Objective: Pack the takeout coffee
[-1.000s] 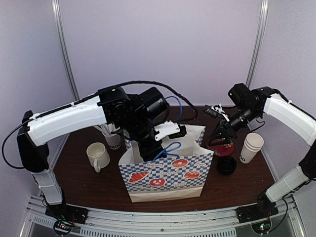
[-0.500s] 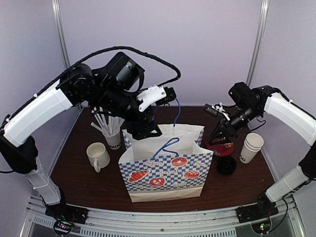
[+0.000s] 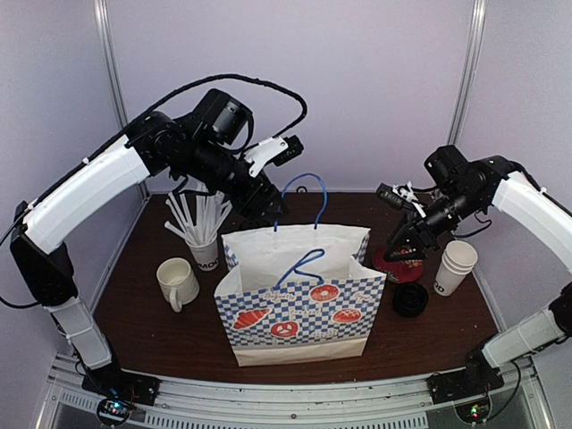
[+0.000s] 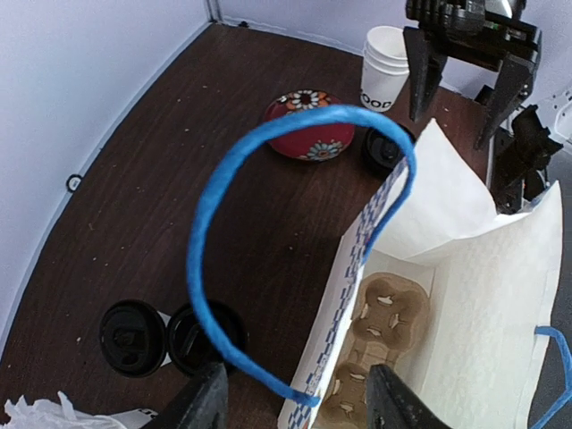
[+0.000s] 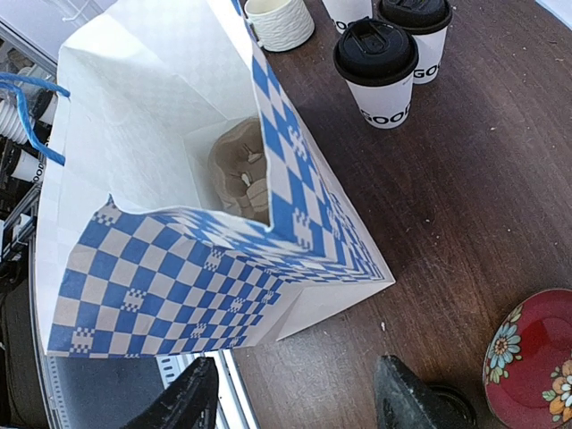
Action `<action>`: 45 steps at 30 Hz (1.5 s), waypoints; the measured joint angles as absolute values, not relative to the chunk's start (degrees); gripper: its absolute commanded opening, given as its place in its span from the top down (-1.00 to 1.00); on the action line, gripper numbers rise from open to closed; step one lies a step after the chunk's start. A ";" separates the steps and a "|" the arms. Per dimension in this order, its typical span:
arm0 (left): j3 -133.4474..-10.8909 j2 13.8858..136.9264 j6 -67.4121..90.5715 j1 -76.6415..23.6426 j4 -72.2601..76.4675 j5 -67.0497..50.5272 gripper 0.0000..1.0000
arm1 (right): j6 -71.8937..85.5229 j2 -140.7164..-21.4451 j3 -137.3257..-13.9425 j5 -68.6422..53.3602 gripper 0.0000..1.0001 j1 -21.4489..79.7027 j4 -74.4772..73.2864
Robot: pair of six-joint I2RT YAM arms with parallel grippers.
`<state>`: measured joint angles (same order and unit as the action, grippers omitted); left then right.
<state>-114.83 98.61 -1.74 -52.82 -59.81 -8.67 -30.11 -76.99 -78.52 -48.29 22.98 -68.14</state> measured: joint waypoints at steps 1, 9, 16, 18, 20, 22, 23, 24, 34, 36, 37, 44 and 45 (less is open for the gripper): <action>-114.83 98.98 -1.56 -52.82 -59.70 -10.02 0.06 | -30.06 -76.49 -78.19 -48.07 -0.25 22.98 -68.07; -114.83 101.23 -0.69 -51.64 -58.39 -15.14 0.33 | -30.00 -75.92 -77.78 -47.46 -0.24 22.94 -67.92; -114.61 101.75 0.78 -51.16 -56.77 -15.20 0.34 | -30.00 -75.92 -77.78 -47.42 -0.24 22.81 -67.92; -114.02 101.75 1.10 -50.83 -56.14 -15.27 0.42 | -30.00 -75.92 -77.78 -47.40 -0.23 22.79 -67.92; -113.23 101.75 1.34 -50.43 -55.75 -15.49 0.61 | -30.00 -75.94 -77.91 -47.37 -0.23 22.79 -67.96; -112.62 101.75 1.72 -50.19 -55.66 -16.05 0.80 | -30.02 -76.03 -78.41 -47.31 -0.23 22.76 -67.99; -112.33 101.75 1.74 -50.17 -55.46 -16.45 0.93 | -30.02 -76.05 -78.63 -47.29 -0.23 22.79 -67.99; -112.05 101.71 1.72 -50.17 -55.40 -16.82 1.00 | -30.02 -76.14 -78.96 -47.29 -0.22 22.76 -68.01; -105.19 94.80 1.61 -50.15 -56.69 -16.01 1.00 | -29.52 -80.95 -85.10 -47.20 -0.18 22.76 -67.61; -103.20 91.88 1.63 -49.95 -57.65 -14.72 1.00 | -28.77 -82.19 -85.97 -47.07 -0.17 22.76 -66.70; -102.15 90.17 1.63 -49.78 -58.35 -13.85 1.00 | -28.23 -83.00 -86.48 -47.07 -0.17 22.76 -65.91; -96.99 81.78 1.87 -47.35 -62.37 -8.78 1.00 | -24.58 -88.51 -88.95 -46.41 -0.16 22.79 -60.73; -96.33 80.97 1.91 -47.00 -63.07 -8.21 1.00 | -23.97 -89.14 -89.10 -46.24 -0.16 22.87 -60.03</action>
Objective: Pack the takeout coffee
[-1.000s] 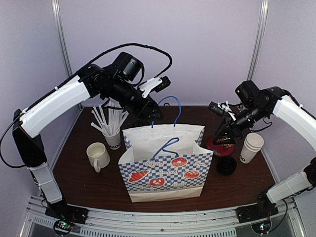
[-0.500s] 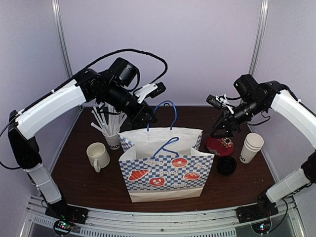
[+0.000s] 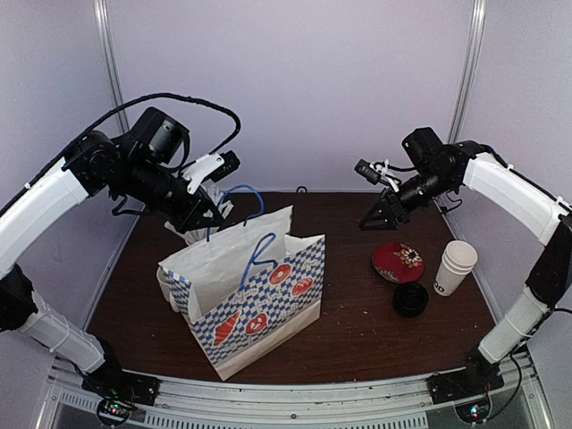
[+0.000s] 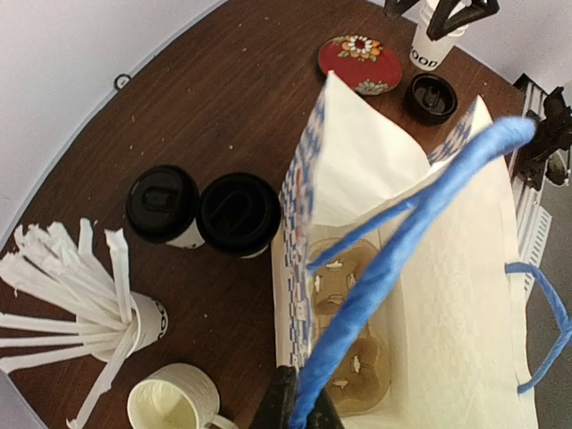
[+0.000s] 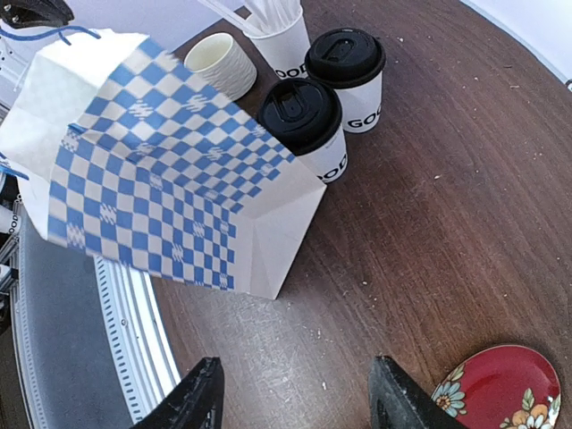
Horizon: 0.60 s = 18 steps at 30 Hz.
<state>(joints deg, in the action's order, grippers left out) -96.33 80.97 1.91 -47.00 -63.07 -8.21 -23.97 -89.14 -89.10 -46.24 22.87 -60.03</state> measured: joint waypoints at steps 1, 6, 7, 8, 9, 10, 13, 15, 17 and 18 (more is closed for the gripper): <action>-95.53 80.20 2.02 -46.72 -63.66 -7.51 1.00 | -23.51 -89.86 -89.38 -46.02 -0.16 23.03 -59.44; -92.86 77.62 2.28 -45.82 -66.81 -4.51 1.00 | -20.95 -94.00 -91.57 -44.38 -0.15 23.99 -56.55; -92.60 77.10 2.33 -45.69 -67.40 -3.92 1.00 | -20.51 -94.89 -92.09 -43.94 -0.15 24.29 -56.07; -92.36 76.58 2.39 -45.54 -68.01 -3.18 1.00 | -20.05 -95.83 -92.79 -43.42 -0.15 24.67 -55.70; -92.25 75.92 2.50 -45.34 -68.66 -2.17 1.00 | -19.51 -96.77 -93.38 -42.78 -0.16 25.10 -55.24; -92.23 75.42 2.57 -45.17 -69.25 -1.19 1.00 | -19.00 -97.62 -93.82 -42.06 -0.17 25.54 -54.70; -92.12 74.04 2.68 -44.56 -70.72 1.58 1.00 | -17.39 -99.90 -95.13 -39.66 -0.20 26.63 -53.69; -91.79 73.30 2.68 -43.88 -71.46 3.14 1.00 | -16.32 -101.84 -96.53 -38.15 -0.20 27.20 -52.99; -91.53 73.17 2.68 -43.38 -71.83 4.32 1.00 | -15.59 -103.83 -98.13 -36.80 -0.21 27.68 -52.42; -91.50 73.45 2.70 -43.18 -72.03 4.95 1.00 | -15.03 -105.06 -99.22 -36.01 -0.22 27.97 -52.14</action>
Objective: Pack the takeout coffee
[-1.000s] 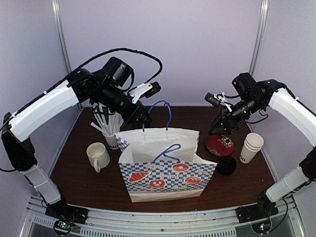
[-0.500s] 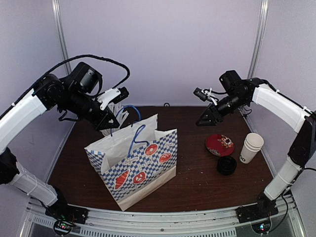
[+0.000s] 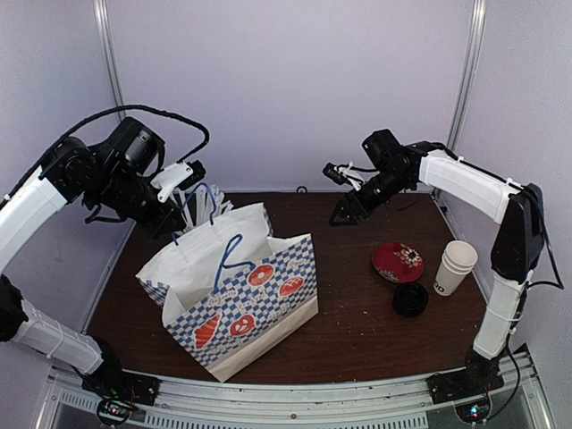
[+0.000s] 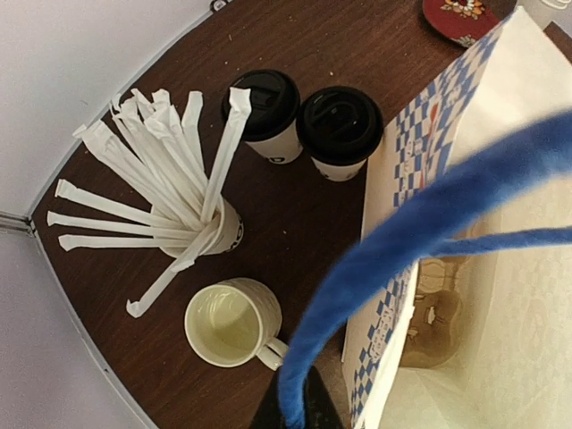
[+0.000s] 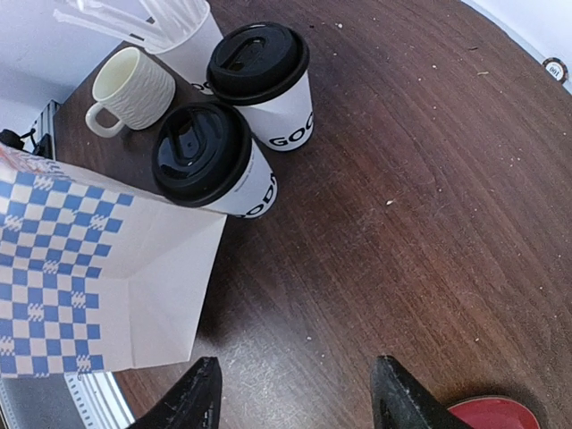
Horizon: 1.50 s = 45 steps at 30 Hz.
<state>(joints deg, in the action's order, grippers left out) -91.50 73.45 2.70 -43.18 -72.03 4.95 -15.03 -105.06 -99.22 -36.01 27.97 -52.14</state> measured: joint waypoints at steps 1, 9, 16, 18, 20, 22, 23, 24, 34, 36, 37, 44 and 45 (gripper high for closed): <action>-91.50 73.89 2.70 -43.16 -72.12 5.48 1.00 | -14.68 -106.13 -100.09 -35.57 -0.23 28.12 -51.92; -94.04 81.19 2.17 -43.11 -71.77 7.44 0.15 | -13.13 -111.07 -104.88 -32.93 -0.38 29.12 -51.20; -98.94 83.53 3.18 -43.11 -71.70 7.49 -0.55 | -14.17 -108.66 -104.84 -34.06 -0.38 29.28 -52.10; -99.07 82.67 4.10 -43.11 -71.68 7.25 -0.66 | -15.42 -106.30 -103.74 -34.89 -0.38 29.28 -53.32; -98.56 80.73 5.19 -43.11 -71.57 6.52 -0.70 | -17.08 -103.74 -103.44 -36.77 -0.38 29.28 -54.74; -96.60 77.36 6.17 -43.11 -71.13 4.78 -0.87 | -18.50 -100.88 -103.44 -39.20 -0.38 29.45 -55.27; -95.55 75.83 6.63 -43.11 -71.11 3.60 -0.94 | -19.07 -99.37 -103.44 -40.18 -0.38 29.67 -55.48; -94.56 74.43 7.03 -43.11 -71.22 2.48 -0.95 | -19.42 -98.08 -103.46 -40.86 -0.39 29.95 -55.55; -86.87 76.23 7.84 -43.11 -68.82 -6.09 0.17 | -23.68 -93.03 -103.31 -47.03 -0.39 32.60 -58.94; -86.89 77.76 7.49 -43.11 -67.26 -8.58 0.36 | -24.67 -92.68 -102.69 -47.57 -0.39 33.10 -60.29; -87.02 78.43 7.25 -43.11 -66.78 -9.87 0.41 | -25.15 -92.51 -102.41 -47.59 -0.39 33.15 -60.88; -87.57 82.96 6.31 -43.11 -62.61 -17.47 1.00 | -30.22 -89.62 -99.66 -48.99 -0.41 33.56 -67.68; -87.66 83.37 6.22 -43.11 -62.24 -18.24 1.00 | -30.79 -89.21 -99.20 -48.99 -0.42 33.65 -68.20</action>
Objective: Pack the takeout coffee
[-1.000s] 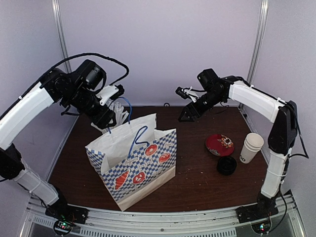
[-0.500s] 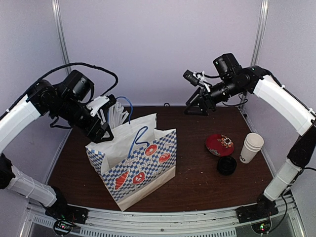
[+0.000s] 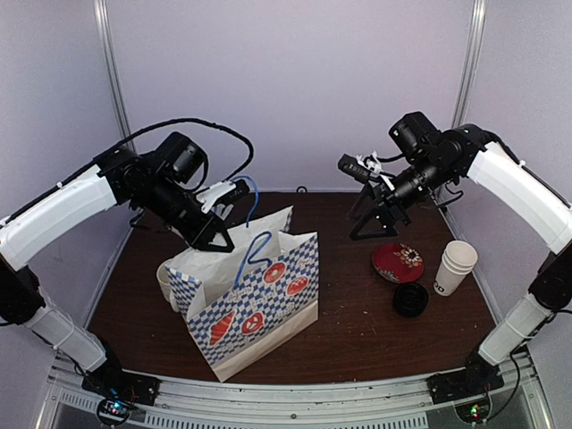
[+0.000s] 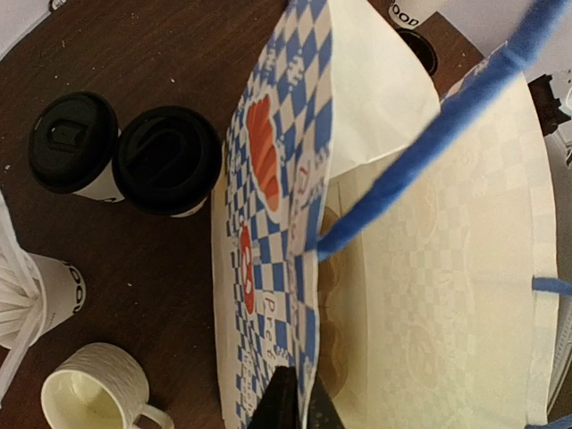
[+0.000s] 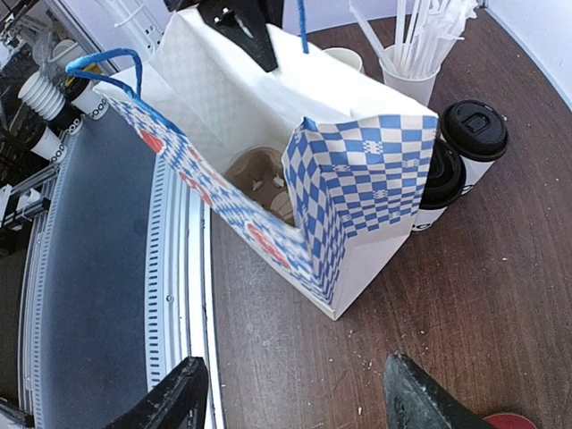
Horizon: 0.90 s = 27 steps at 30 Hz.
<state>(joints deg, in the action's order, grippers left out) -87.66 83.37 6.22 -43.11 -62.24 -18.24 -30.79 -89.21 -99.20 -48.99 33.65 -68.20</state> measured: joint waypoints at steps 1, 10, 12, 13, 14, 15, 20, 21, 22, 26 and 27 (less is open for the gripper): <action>-87.88 83.79 6.07 -43.11 -61.78 -19.03 1.00 | -31.62 -88.88 -98.96 -48.99 -0.42 33.85 -68.95; -93.23 90.80 6.59 -45.06 -55.48 -27.83 1.00 | -37.12 -88.29 -101.38 -50.46 -0.43 34.15 -77.01; -95.77 93.80 7.03 -46.48 -53.28 -30.44 1.00 | -38.79 -88.29 -103.96 -51.99 -0.43 32.10 -79.90; -97.27 95.55 7.22 -47.16 -52.12 -31.55 1.00 | -39.44 -88.27 -105.30 -52.75 -0.43 30.68 -81.17; -98.63 97.10 7.38 -47.66 -51.37 -32.36 1.00 | -40.40 -88.27 -106.63 -53.32 -0.43 28.97 -82.63; -100.66 99.00 7.49 -48.27 -50.96 -33.26 1.00 | -41.39 -88.29 -108.12 -54.08 -0.43 26.98 -84.40; -114.34 110.89 7.16 -50.28 -50.83 -34.94 1.00 | -45.01 -87.64 -112.36 -55.05 -0.45 17.45 -89.84; -117.38 113.36 6.92 -50.43 -51.18 -34.72 0.99 | -45.41 -87.29 -112.38 -55.09 -0.45 16.08 -90.59; -120.57 115.81 6.48 -50.48 -52.05 -34.46 0.91 | -45.84 -86.94 -112.36 -55.18 -0.45 14.81 -91.20; -128.88 121.69 5.02 -50.39 -55.16 -32.51 0.35 | -46.63 -85.45 -112.18 -55.61 -0.46 12.21 -92.27; -130.23 122.54 4.86 -50.33 -55.88 -31.81 0.24 | -46.74 -85.06 -112.05 -55.70 -0.46 11.97 -92.44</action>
<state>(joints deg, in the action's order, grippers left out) -130.23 122.54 4.86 -50.33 -55.88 -31.81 -46.74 -85.06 -112.05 -55.70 11.97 -92.44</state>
